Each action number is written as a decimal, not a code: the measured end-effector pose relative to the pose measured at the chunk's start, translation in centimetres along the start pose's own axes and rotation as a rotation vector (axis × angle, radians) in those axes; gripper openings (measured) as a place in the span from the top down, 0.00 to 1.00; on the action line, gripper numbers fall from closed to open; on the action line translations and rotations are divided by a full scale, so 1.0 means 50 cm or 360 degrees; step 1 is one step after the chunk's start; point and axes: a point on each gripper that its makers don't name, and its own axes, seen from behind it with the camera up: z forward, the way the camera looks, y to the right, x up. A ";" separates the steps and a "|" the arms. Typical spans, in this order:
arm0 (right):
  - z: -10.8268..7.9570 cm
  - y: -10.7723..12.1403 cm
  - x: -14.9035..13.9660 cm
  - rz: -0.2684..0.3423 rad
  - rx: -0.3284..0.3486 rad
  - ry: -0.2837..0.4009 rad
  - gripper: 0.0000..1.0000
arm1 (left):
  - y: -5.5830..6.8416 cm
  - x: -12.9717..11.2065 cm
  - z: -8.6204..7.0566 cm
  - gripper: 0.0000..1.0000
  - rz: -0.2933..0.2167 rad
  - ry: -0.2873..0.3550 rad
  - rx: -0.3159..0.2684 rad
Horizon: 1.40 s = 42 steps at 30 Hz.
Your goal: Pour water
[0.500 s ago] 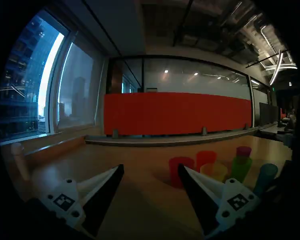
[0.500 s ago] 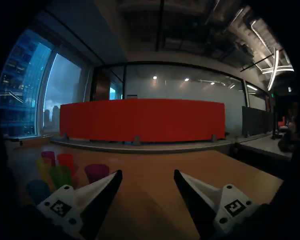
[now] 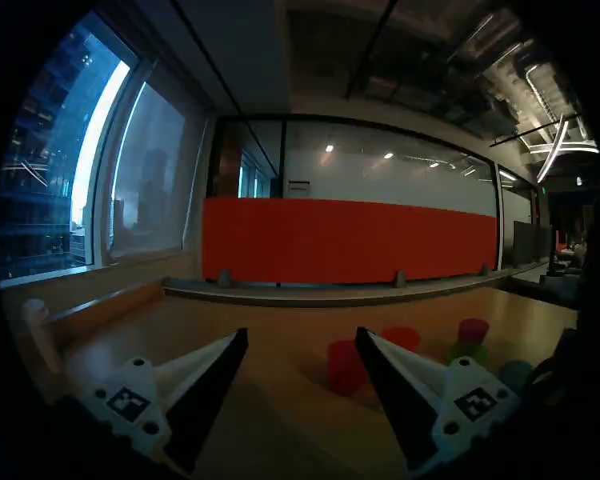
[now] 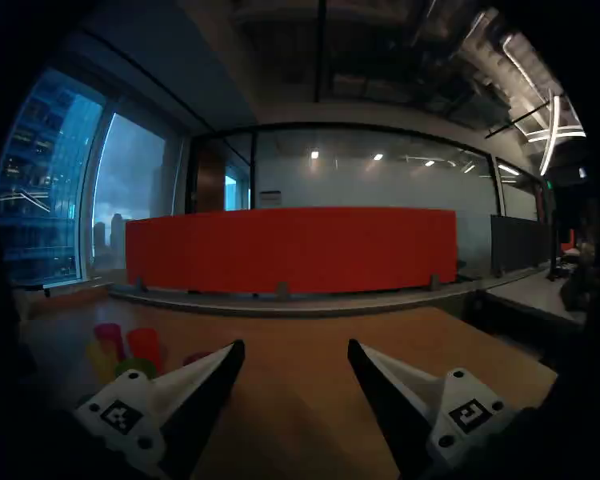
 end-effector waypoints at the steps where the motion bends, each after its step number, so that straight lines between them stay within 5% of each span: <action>1: 0.001 0.000 0.007 -0.0005 0.0004 -0.0008 0.00 | 0.001 0.009 0.002 0.00 -0.0011 -0.0004 -0.0006; 9: 0.010 0.003 0.072 -0.0041 0.0029 -0.0072 0.00 | -0.002 0.081 0.016 0.00 -0.0051 -0.0054 -0.0024; 33: 0.046 -0.017 0.278 -0.0040 0.0155 -0.0124 0.00 | 0.029 0.315 0.061 0.00 0.0068 -0.0036 -0.0175; 42: 0.052 -0.028 0.286 -0.0067 0.0237 -0.0145 0.00 | 0.066 0.337 0.072 0.00 0.0108 -0.0039 -0.0294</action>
